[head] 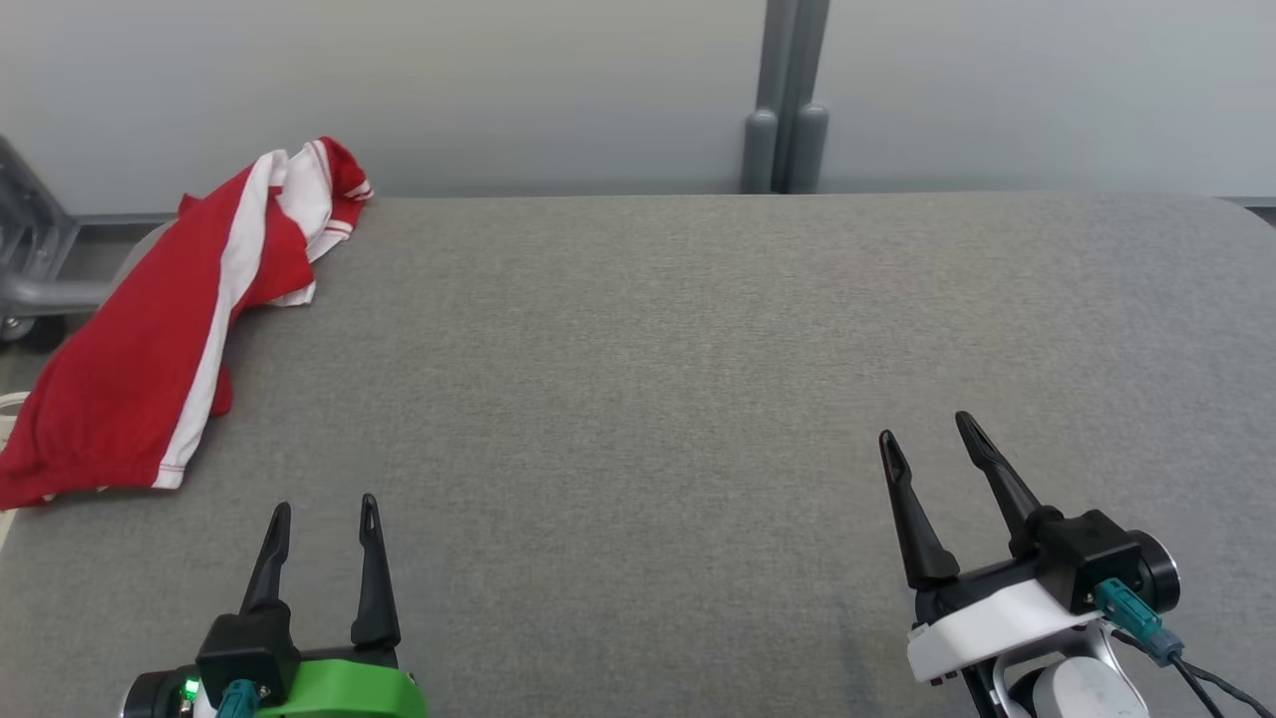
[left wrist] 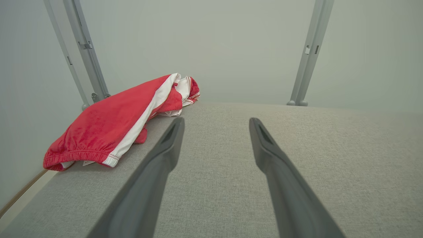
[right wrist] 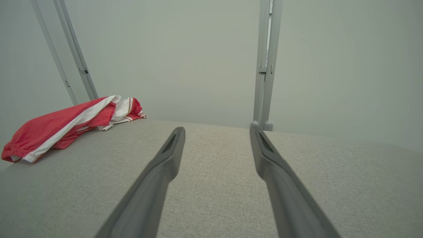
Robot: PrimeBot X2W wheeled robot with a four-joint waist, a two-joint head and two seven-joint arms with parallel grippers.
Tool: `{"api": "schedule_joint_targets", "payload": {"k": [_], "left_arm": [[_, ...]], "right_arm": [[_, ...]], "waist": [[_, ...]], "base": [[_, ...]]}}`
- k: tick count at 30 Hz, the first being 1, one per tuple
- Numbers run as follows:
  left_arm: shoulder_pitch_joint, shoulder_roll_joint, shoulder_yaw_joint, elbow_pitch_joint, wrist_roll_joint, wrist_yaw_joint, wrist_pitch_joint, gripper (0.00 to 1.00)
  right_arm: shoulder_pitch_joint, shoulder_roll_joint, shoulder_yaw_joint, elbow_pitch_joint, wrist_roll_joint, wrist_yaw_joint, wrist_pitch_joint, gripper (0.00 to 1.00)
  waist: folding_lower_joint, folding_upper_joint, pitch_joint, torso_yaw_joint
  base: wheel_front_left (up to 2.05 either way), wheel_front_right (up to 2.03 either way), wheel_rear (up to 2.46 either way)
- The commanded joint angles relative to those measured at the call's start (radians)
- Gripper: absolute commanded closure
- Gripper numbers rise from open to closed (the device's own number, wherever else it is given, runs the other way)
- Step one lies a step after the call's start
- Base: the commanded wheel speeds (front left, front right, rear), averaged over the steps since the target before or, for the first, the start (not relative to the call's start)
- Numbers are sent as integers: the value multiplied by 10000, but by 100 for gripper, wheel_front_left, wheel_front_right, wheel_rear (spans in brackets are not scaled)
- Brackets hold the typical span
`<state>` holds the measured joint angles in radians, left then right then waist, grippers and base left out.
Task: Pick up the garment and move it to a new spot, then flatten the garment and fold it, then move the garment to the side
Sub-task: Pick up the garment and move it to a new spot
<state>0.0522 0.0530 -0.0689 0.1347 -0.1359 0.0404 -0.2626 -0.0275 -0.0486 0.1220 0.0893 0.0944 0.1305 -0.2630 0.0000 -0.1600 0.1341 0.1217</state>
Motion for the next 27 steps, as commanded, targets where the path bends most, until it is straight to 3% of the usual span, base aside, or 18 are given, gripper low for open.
{"api": "schedule_joint_targets", "payload": {"k": [1,14,27], "left_arm": [[-61,42,13,-37,-5,8,-26,0],[81,169,137,-84,-3,12,-26,0],[183,214,148,-153,-42,37,-26,0]], "right_arm": [[33,-34,-29,-89,-39,4,-39,0],[-27,-36,15,-202,49,4,-39,0],[87,-36,182,-210,83,4,-39,0]], "waist": [[0,0,117,779],[0,0,276,3320],[0,0,326,3763]], "base": [[0,0,0],[0,0,0],[0,0,0]]}}
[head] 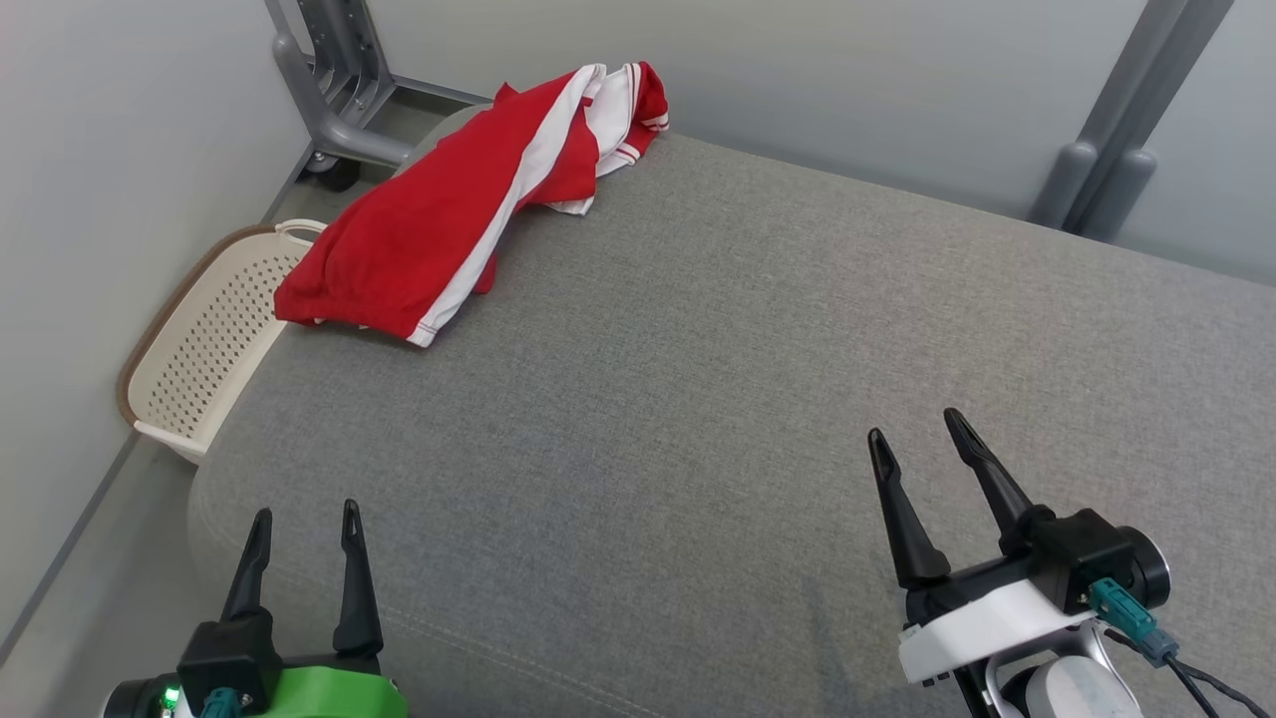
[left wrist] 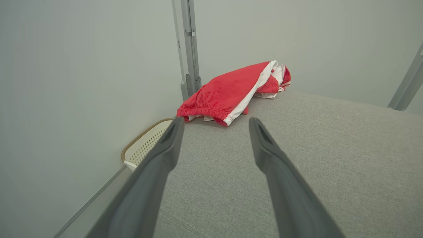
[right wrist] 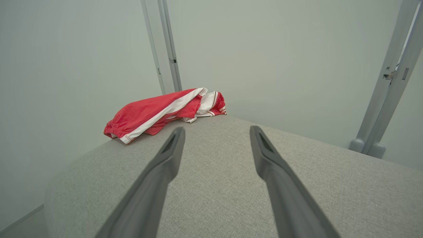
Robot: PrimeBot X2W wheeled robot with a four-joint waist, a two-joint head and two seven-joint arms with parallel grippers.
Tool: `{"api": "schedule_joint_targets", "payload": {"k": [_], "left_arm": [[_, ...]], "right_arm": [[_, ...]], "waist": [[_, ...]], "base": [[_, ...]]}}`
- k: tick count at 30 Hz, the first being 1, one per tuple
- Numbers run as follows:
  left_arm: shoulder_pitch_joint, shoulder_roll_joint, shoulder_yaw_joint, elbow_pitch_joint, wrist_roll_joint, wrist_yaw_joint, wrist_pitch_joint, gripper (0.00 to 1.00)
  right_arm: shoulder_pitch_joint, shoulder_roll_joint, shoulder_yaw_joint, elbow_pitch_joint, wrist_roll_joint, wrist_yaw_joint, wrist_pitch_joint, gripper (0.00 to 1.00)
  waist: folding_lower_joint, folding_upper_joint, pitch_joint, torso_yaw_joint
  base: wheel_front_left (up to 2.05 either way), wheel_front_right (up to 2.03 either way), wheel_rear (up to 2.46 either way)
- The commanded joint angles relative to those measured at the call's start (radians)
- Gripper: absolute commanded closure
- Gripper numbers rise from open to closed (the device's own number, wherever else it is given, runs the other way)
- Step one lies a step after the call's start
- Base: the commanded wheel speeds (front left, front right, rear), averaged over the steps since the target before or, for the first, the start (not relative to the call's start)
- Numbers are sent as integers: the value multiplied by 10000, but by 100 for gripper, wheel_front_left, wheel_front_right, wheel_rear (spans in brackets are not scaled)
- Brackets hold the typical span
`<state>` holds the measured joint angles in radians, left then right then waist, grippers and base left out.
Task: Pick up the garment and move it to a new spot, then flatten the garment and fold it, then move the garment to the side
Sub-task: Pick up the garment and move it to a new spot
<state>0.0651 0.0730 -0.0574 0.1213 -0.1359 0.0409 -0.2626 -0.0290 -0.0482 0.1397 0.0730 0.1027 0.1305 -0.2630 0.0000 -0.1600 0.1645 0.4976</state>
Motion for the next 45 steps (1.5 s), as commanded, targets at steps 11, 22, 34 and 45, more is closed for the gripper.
{"api": "schedule_joint_targets", "payload": {"k": [11,22,34,45], "left_arm": [[-1477,700,289,47,-284,-334,393,0],[-5380,1920,385,1363,-532,-1090,1829,0],[-8309,2468,-428,4329,-1101,-1636,2876,0],[-9824,2649,-1313,6970,-1409,-1715,3044,0]], "right_arm": [[-54,-40,-211,55,-115,4,-39,0],[-647,-43,-438,-132,-476,4,-39,0],[-1474,-43,-640,-277,-1572,4,-39,0],[-1854,-40,-718,-544,-2104,4,-39,0]], "waist": [[0,0,272,-358],[0,0,1483,-936],[0,0,3420,-1616],[0,0,4528,-2063]], "base": [[0,0,0],[0,0,0],[0,0,0],[0,0,0]]}}
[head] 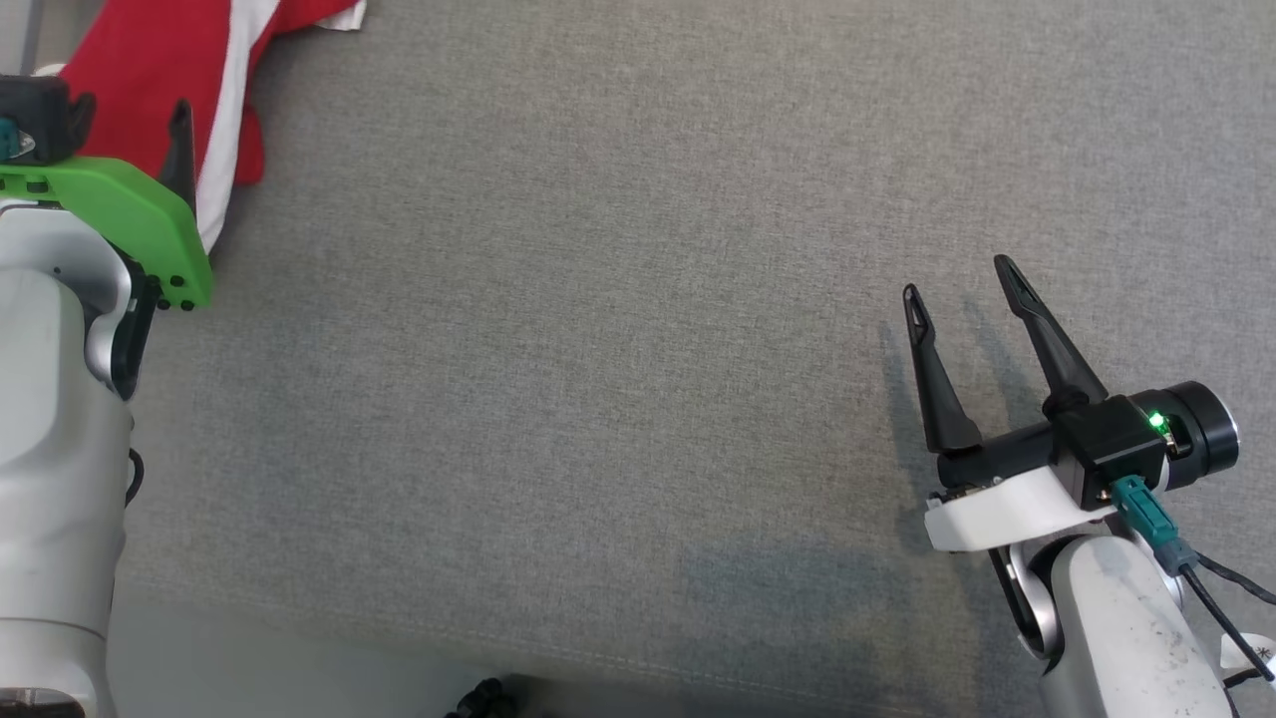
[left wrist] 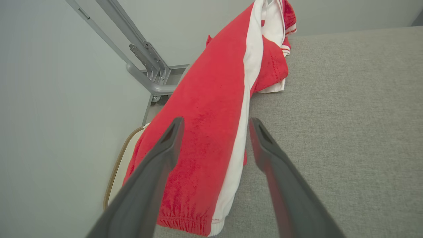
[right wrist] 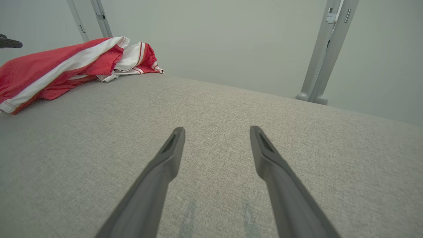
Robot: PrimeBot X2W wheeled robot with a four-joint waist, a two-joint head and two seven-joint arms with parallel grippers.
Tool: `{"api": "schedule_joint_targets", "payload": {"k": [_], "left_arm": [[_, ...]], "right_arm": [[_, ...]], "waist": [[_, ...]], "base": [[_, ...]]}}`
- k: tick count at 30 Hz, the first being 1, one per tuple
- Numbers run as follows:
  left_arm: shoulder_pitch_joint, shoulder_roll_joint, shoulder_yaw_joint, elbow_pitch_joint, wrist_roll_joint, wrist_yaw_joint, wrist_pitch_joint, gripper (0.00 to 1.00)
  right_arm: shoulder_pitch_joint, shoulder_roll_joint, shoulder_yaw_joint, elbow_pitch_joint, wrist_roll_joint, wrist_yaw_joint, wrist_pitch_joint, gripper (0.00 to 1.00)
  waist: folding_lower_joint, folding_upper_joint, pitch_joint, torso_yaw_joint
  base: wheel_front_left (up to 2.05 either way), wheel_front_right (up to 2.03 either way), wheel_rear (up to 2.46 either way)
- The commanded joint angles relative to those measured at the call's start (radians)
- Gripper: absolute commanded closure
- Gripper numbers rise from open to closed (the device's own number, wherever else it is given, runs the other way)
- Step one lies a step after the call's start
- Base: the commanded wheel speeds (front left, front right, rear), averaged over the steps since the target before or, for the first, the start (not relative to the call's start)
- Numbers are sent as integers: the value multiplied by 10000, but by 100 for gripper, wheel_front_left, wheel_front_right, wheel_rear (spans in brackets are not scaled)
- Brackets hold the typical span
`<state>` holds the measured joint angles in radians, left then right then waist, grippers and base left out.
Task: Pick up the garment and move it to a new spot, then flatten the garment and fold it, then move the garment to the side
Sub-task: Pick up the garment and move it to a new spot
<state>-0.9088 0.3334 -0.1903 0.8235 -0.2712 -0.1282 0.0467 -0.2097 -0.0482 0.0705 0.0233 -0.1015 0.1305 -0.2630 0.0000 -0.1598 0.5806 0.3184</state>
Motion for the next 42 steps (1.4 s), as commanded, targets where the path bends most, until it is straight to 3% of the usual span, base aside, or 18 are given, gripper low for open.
{"api": "schedule_joint_targets", "payload": {"k": [1,12,26,27,29,30,31,33,42], "left_arm": [[-211,43,-33,167,-85,-23,-77,0],[-1306,216,-240,1996,-194,-25,-593,0],[-1904,539,-316,3555,-152,484,-1230,0],[-1919,553,-330,3633,-137,536,-1312,5],[-1916,617,-343,3793,-126,651,-1386,55],[-1912,625,-351,3874,-131,673,-1414,67],[-1912,625,-351,3874,-131,673,-1414,67],[-1923,665,-317,3987,-221,713,-1502,98],[-2152,795,-353,4152,-337,590,-1999,100]], "right_arm": [[-69,-40,-35,-89,-109,4,-39,0],[-469,-38,124,-733,-409,4,-39,0],[-689,-40,236,-1287,-488,4,-39,0],[-698,-40,225,-1293,-489,4,-39,0],[-724,-40,202,-1309,-475,4,-39,0],[-737,-38,195,-1319,-464,4,-39,0],[-737,-38,195,-1319,-464,4,-39,0],[-751,-40,169,-1324,-448,4,-39,0],[-695,-38,107,-1164,-316,4,-39,0]], "waist": [[0,-2,449,-295],[0,-2,1267,-617],[0,-2,1693,-984],[0,-2,1710,-1002],[0,-2,1738,-1040],[0,-2,1746,-1053],[0,-2,1746,-1053],[0,-2,1749,-1065],[0,-2,1485,-901]], "base": [[0,0,0],[0,0,0],[0,0,0],[0,0,0],[0,0,0],[0,0,0],[0,0,0],[0,0,0],[0,0,0]]}}
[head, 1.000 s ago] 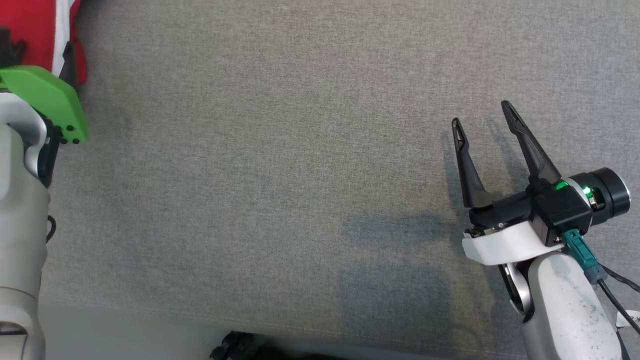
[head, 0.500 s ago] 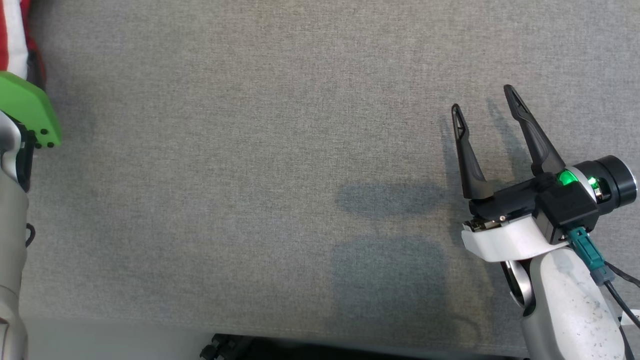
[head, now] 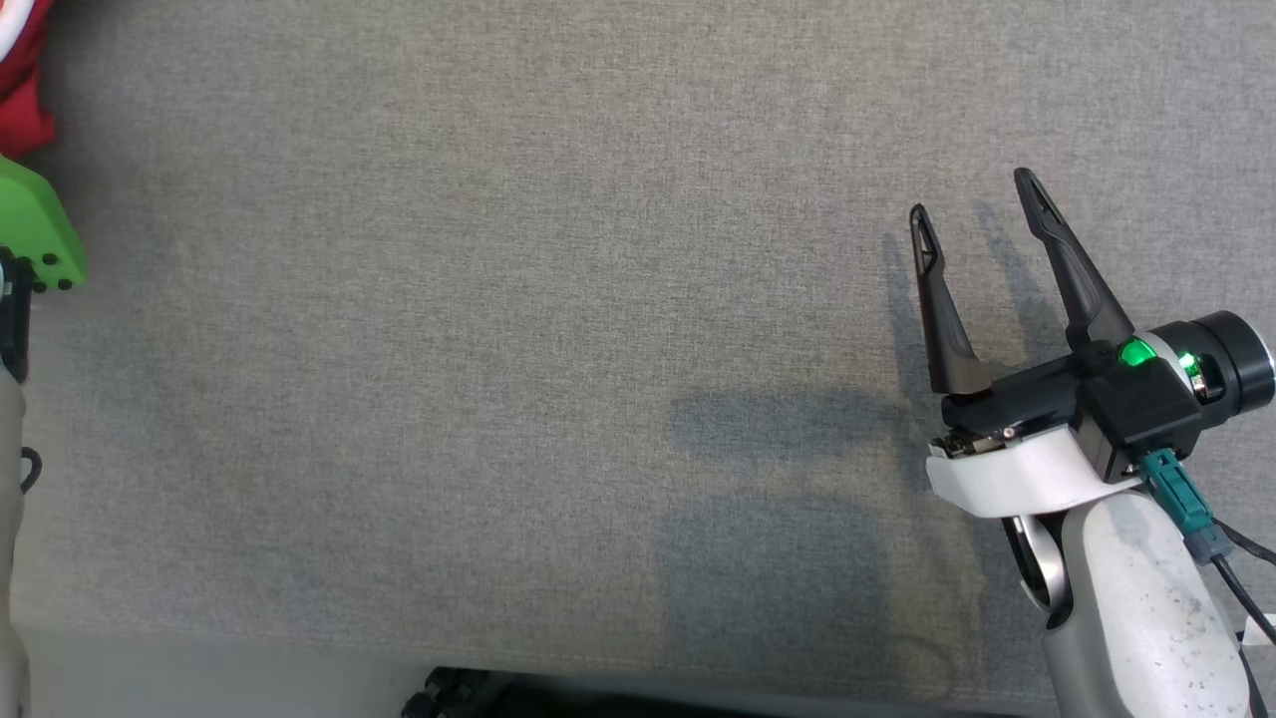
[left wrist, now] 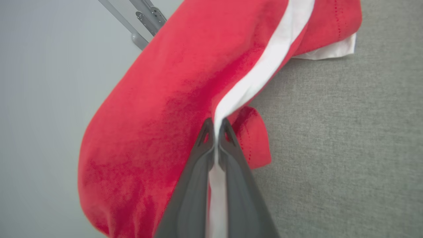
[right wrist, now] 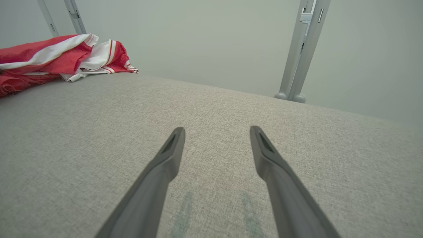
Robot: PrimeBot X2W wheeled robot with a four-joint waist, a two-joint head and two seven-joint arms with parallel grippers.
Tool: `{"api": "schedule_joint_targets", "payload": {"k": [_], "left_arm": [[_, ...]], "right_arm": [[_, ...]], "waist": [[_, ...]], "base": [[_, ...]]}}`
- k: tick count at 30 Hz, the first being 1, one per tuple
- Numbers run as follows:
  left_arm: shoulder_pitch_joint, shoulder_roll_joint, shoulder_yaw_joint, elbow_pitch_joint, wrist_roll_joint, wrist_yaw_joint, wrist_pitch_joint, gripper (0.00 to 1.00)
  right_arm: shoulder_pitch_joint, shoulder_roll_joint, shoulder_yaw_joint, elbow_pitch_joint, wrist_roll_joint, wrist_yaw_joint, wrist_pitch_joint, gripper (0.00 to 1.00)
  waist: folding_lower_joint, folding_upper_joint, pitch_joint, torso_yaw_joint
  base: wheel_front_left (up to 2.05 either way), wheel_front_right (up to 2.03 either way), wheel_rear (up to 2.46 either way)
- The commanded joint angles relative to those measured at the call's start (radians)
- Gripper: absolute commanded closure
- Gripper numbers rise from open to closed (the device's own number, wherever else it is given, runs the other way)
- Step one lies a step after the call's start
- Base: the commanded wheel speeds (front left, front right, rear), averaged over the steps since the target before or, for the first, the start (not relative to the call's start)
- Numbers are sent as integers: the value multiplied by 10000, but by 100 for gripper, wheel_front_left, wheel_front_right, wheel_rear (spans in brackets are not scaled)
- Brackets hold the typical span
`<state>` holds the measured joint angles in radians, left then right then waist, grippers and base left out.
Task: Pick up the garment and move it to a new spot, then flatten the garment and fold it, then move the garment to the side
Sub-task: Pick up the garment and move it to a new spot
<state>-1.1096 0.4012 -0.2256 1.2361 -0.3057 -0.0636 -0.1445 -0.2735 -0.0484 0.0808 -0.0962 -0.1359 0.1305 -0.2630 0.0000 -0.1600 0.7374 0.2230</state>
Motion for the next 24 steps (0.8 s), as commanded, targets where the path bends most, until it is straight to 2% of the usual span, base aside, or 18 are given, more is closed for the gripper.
{"api": "schedule_joint_targets", "payload": {"k": [1,14,24], "left_arm": [[-180,130,-29,28,16,-66,-131,100],[-825,527,-573,-337,247,-475,-703,100],[-1386,722,-1388,-1204,742,-594,-852,100]], "right_arm": [[-69,-40,15,52,58,4,-39,0],[158,-38,-2,403,536,4,-39,0],[566,-37,-208,585,1084,4,-39,0]], "waist": [[0,0,-148,77],[0,0,-1437,184],[0,0,-2646,-57]], "base": [[0,0,0],[0,0,0],[0,0,0]]}}
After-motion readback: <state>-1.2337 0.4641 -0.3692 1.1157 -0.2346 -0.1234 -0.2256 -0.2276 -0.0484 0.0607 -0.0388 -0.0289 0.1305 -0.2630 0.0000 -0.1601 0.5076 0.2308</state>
